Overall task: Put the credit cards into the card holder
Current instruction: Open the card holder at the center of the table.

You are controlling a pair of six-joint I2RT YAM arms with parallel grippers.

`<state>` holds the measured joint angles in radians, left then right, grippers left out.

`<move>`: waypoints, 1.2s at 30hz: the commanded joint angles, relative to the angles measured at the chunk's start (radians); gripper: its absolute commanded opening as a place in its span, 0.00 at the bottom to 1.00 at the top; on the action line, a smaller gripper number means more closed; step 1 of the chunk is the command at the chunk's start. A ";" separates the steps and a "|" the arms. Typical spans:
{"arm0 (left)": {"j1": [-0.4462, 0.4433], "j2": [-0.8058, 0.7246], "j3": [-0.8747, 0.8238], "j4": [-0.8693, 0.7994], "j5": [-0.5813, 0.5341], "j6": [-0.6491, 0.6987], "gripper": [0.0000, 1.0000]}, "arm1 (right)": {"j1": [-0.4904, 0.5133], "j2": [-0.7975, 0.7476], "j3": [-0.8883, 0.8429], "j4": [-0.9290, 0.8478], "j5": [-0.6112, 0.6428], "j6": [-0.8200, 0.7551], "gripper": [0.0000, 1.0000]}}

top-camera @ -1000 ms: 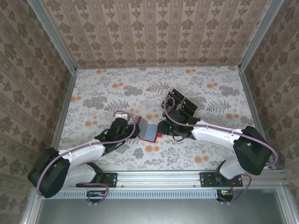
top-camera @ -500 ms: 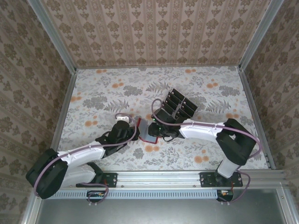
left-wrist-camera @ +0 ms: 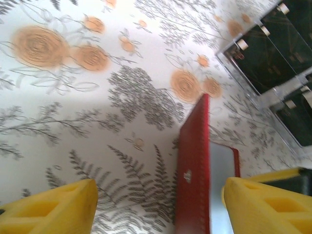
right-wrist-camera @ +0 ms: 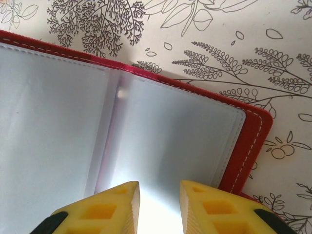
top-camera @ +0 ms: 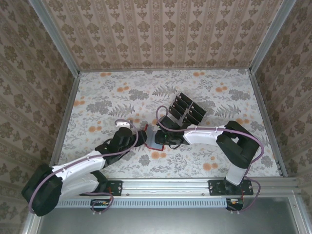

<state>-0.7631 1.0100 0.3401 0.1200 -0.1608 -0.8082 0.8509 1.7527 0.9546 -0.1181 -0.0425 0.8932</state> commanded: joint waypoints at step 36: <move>0.120 0.168 0.125 0.037 0.203 0.134 0.72 | -0.004 0.025 -0.041 0.015 0.003 0.019 0.30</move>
<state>-0.6518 1.1759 0.4339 0.1631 0.0528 -0.6907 0.8490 1.7573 0.9386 -0.1001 -0.0422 0.8970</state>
